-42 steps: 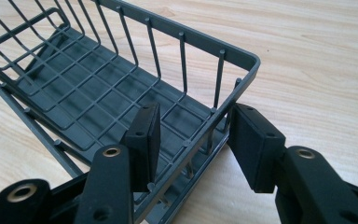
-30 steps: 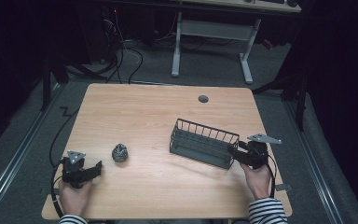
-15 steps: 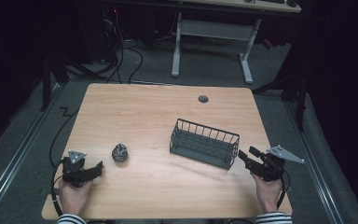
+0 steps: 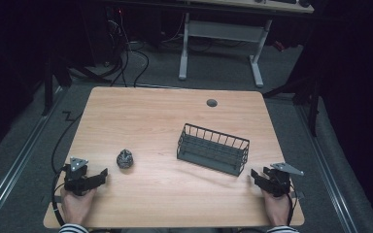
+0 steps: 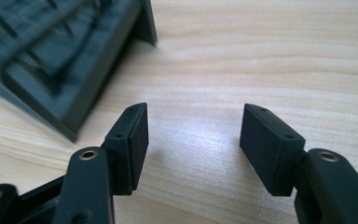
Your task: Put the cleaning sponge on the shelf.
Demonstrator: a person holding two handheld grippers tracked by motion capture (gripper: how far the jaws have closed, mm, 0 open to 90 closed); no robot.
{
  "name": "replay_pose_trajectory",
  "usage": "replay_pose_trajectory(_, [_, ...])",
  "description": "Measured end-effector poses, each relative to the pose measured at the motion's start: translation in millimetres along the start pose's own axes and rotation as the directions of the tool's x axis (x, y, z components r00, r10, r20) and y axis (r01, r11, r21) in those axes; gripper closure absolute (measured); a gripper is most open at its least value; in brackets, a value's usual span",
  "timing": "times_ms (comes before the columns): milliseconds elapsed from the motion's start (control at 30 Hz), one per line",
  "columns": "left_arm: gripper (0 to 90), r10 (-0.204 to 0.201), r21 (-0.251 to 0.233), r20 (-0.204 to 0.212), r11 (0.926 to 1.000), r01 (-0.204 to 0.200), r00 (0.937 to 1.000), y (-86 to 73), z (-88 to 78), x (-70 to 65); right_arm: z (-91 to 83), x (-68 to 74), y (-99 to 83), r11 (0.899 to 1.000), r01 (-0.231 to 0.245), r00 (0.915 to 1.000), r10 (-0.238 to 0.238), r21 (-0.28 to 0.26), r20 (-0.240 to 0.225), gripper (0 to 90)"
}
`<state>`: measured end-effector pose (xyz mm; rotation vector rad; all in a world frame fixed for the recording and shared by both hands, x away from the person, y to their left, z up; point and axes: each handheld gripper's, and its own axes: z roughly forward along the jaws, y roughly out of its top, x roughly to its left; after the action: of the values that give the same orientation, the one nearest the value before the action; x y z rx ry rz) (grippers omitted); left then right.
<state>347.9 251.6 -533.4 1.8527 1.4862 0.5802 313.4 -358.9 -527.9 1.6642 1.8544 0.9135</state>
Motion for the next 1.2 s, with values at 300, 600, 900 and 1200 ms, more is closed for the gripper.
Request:
replay_pose_trajectory(300, [15.7, 0.046, -0.041, 0.069, 0.9982, -0.043, 0.9965, 7.2, -14.0, -14.6, 9.6, 4.9, 5.4, 0.997, 0.071, 0.9954, -0.073, 0.031, 0.062, 38.2])
replay_pose_trajectory(600, [15.2, 0.117, -0.06, 0.143, 0.9922, -0.109, 0.9828, 31.1, -18.2, -41.8, 10.7, 4.9, 6.1, 0.997, 0.072, 0.9954, -0.074, 0.03, 0.061, 38.0])
replay_pose_trajectory(900, [21.9, 0.157, -0.006, 0.148, 0.9874, -0.158, 0.9764, 46.4, 11.7, -62.5, 10.6, 4.9, 6.1, 0.997, 0.073, 0.9953, -0.075, 0.03, 0.061, 37.8])
replay_pose_trajectory(1200, [36.9, 0.181, 0.033, 0.133, 0.9818, -0.187, 0.9744, 51.3, 28.3, -69.9, 10.6, 5.0, 6.0, 0.997, 0.073, 0.9953, -0.075, 0.03, 0.061, 37.8])
